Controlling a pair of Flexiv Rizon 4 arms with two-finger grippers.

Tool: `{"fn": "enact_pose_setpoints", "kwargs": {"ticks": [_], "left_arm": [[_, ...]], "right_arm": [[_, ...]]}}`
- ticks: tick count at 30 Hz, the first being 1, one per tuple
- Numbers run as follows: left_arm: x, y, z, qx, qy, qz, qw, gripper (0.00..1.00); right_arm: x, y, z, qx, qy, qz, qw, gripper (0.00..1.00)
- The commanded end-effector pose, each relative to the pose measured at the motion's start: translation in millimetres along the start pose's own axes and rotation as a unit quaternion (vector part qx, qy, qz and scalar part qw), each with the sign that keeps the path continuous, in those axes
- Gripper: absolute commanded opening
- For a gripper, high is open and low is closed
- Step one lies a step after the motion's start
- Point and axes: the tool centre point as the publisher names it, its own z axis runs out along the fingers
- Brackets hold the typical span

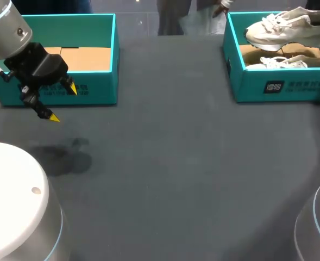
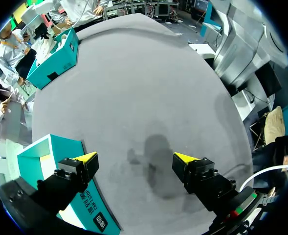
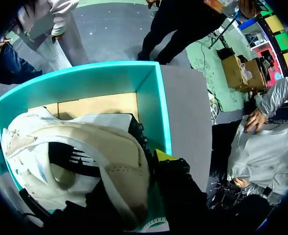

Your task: Take the shoe out of the shoebox, open the shoe tongue, remove and reinsert the insole, then place the shoe into the shoebox

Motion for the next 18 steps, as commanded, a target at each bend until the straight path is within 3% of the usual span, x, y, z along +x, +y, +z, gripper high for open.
{"fn": "enact_pose_setpoints", "kwargs": {"ticks": [1,18], "left_arm": [[1.2,0,0,-0.001,0.0,0.0,1.0,1.0],[1.2,0,0,-0.001,0.0,0.0,1.0,1.0]], "right_arm": [[3.3,10.7,9,0.006,0.002,-0.005,1.0,0.0],[12.9,13.8,39,0.018,0.011,-0.017,1.0,0.0]]}}
